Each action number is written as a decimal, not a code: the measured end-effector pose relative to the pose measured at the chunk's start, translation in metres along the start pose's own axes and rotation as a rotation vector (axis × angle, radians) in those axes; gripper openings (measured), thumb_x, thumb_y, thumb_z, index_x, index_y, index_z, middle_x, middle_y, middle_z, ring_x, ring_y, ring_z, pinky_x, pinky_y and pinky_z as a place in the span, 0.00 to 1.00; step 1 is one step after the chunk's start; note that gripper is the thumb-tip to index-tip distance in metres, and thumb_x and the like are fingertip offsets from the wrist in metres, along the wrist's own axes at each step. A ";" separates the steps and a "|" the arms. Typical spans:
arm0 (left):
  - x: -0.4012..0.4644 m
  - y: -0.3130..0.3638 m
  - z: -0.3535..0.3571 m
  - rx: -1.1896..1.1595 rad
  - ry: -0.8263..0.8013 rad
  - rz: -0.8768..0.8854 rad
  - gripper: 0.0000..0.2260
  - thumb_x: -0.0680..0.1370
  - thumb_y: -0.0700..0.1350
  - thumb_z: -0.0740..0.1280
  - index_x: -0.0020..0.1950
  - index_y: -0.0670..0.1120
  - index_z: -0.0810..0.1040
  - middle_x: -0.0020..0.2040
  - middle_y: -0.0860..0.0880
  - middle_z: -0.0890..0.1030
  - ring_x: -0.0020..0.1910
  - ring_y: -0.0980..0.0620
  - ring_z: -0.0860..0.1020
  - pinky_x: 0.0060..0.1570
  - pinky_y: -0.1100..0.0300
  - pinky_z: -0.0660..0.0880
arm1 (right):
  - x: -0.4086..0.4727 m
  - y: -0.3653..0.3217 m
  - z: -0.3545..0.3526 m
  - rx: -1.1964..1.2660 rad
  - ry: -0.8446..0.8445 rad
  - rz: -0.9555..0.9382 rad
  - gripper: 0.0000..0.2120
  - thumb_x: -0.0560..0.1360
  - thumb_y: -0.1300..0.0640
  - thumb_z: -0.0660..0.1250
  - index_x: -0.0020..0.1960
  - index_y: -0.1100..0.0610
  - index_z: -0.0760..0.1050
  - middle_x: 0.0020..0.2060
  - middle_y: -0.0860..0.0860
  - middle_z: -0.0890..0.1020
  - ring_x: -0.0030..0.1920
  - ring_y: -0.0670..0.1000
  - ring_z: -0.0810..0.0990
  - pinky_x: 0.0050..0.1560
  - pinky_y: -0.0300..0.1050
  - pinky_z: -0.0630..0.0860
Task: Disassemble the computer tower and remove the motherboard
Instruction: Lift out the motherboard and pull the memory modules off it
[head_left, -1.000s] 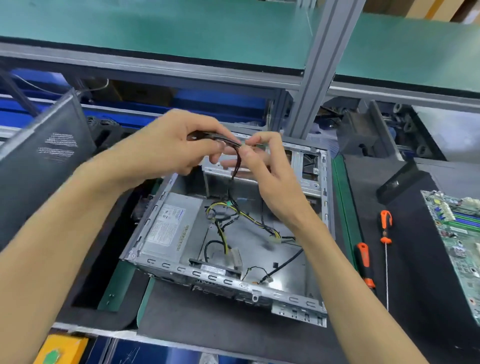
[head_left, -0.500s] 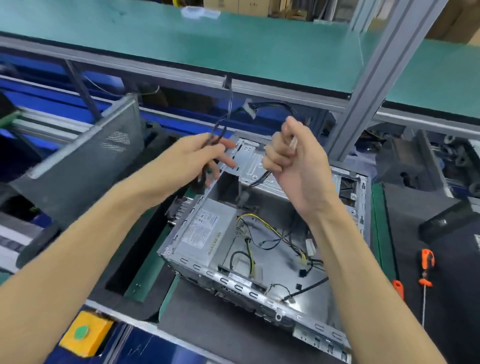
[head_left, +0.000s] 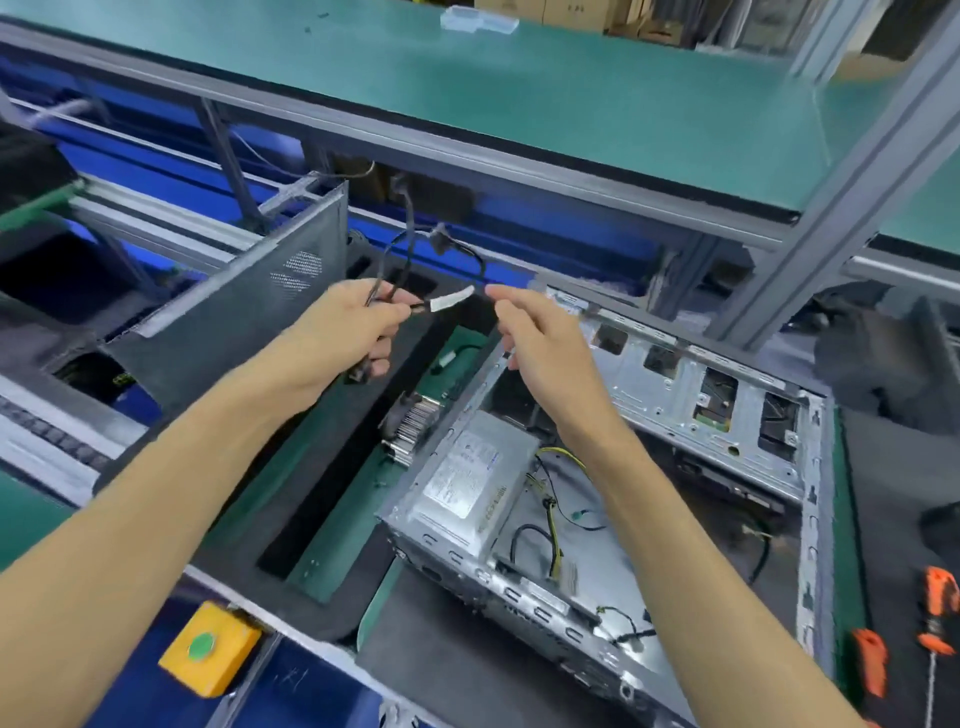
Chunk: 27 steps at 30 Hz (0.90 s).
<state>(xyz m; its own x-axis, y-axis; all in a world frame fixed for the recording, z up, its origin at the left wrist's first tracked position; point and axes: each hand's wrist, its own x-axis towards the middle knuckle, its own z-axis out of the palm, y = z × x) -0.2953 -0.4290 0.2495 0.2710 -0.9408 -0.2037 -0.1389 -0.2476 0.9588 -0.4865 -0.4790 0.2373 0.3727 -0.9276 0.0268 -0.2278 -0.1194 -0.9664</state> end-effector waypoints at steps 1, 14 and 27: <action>0.010 -0.009 -0.009 -0.004 0.038 -0.007 0.06 0.83 0.38 0.59 0.54 0.42 0.75 0.31 0.51 0.65 0.25 0.55 0.63 0.24 0.62 0.67 | 0.005 0.004 0.006 -0.014 0.011 0.011 0.13 0.83 0.52 0.60 0.63 0.47 0.79 0.44 0.38 0.78 0.41 0.33 0.75 0.45 0.30 0.71; 0.159 -0.133 -0.037 0.214 0.017 -0.162 0.08 0.82 0.41 0.60 0.44 0.46 0.75 0.30 0.48 0.72 0.28 0.49 0.73 0.34 0.57 0.71 | 0.075 0.039 0.046 -0.230 0.130 0.082 0.13 0.80 0.55 0.62 0.46 0.40 0.81 0.36 0.34 0.81 0.38 0.38 0.78 0.37 0.29 0.70; 0.201 -0.154 0.015 0.482 -0.238 -0.178 0.27 0.83 0.52 0.58 0.79 0.44 0.56 0.71 0.45 0.71 0.65 0.48 0.71 0.60 0.57 0.65 | 0.071 0.047 0.009 -0.136 0.207 0.113 0.12 0.82 0.59 0.61 0.49 0.50 0.83 0.34 0.45 0.81 0.36 0.44 0.79 0.41 0.37 0.76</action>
<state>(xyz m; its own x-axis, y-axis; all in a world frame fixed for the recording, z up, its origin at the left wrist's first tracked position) -0.2335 -0.5837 0.0578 0.1158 -0.8871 -0.4469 -0.5451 -0.4329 0.7180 -0.4628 -0.5475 0.1919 0.1493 -0.9887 -0.0140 -0.3818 -0.0446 -0.9232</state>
